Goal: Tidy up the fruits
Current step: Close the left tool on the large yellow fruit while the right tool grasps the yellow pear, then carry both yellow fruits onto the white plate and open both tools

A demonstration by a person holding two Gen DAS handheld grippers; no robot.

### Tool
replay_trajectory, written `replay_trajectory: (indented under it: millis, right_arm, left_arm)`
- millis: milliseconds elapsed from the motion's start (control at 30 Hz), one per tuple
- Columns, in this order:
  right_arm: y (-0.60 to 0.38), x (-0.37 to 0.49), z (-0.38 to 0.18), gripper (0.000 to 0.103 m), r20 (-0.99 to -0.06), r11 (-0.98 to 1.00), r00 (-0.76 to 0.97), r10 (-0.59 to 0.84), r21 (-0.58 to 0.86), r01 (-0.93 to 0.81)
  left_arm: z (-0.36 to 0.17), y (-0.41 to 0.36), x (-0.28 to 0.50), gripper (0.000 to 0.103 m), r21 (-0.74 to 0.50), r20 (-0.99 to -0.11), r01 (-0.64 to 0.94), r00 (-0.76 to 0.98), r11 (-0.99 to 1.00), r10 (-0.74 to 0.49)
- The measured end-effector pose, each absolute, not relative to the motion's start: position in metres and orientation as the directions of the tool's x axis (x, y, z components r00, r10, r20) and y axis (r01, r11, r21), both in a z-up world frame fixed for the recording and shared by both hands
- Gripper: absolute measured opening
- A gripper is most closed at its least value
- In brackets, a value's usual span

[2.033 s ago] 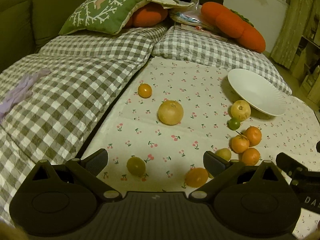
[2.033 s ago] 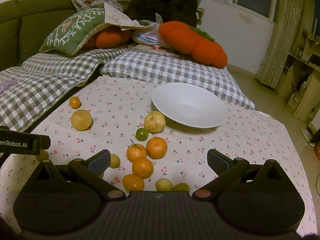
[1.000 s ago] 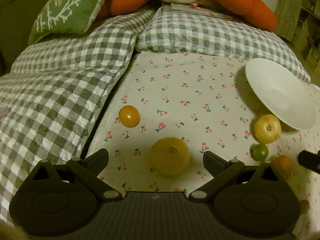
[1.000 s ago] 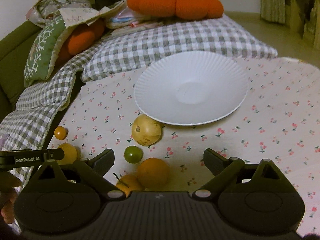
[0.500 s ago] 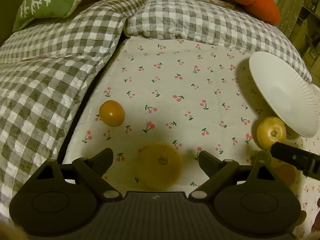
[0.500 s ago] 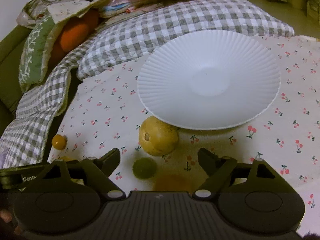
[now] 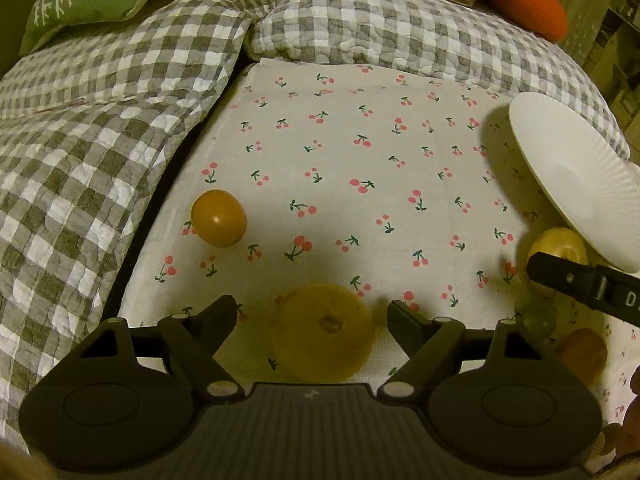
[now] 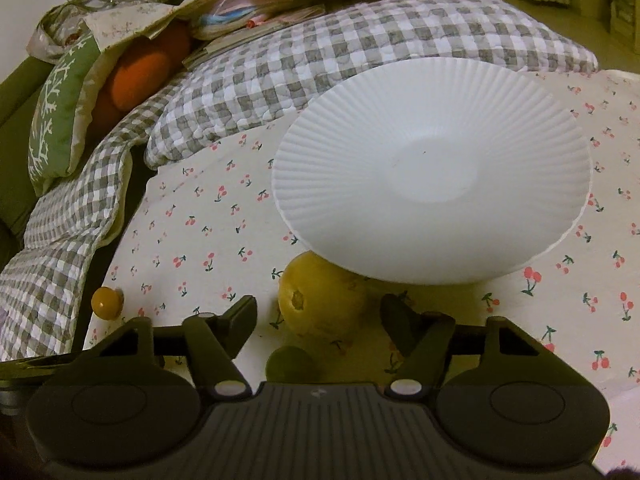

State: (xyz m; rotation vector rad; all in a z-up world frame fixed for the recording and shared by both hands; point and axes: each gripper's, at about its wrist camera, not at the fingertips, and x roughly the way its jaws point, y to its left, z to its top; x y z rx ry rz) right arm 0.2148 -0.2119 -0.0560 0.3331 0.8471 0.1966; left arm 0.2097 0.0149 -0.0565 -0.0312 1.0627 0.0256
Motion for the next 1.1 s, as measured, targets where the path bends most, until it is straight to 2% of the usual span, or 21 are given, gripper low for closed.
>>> replay_trajectory:
  millis: [167,233,333,1100]
  right_arm:
    - [-0.21,0.216,-0.057,0.05,-0.695,0.935,0.657,0.291,0.353,-0.041]
    - [-0.211,0.216,-0.057,0.045,-0.693,0.938,0.663,0.284,0.344,-0.042]
    - [-0.213,0.216,-0.057,0.044,-0.688,0.934,0.665,0.291,0.356,-0.041]
    - [-0.197,0.203,-0.045,0.043,-0.668,0.916,0.639,0.38,0.369,-0.159]
  left_arm:
    - [-0.055,0.015,0.208,0.06,-0.016,-0.874,-0.032,0.487,0.999,0.002]
    - [-0.056,0.017,0.209,0.05,-0.015,-0.875,-0.031,0.485,0.999,0.002]
    - [-0.056,0.018,0.209,0.039,-0.033,-0.877,-0.029,0.481,0.999,-0.015]
    - [-0.043,0.01,0.2,0.035,-0.001,-0.852,-0.017,0.524,1.0,0.008]
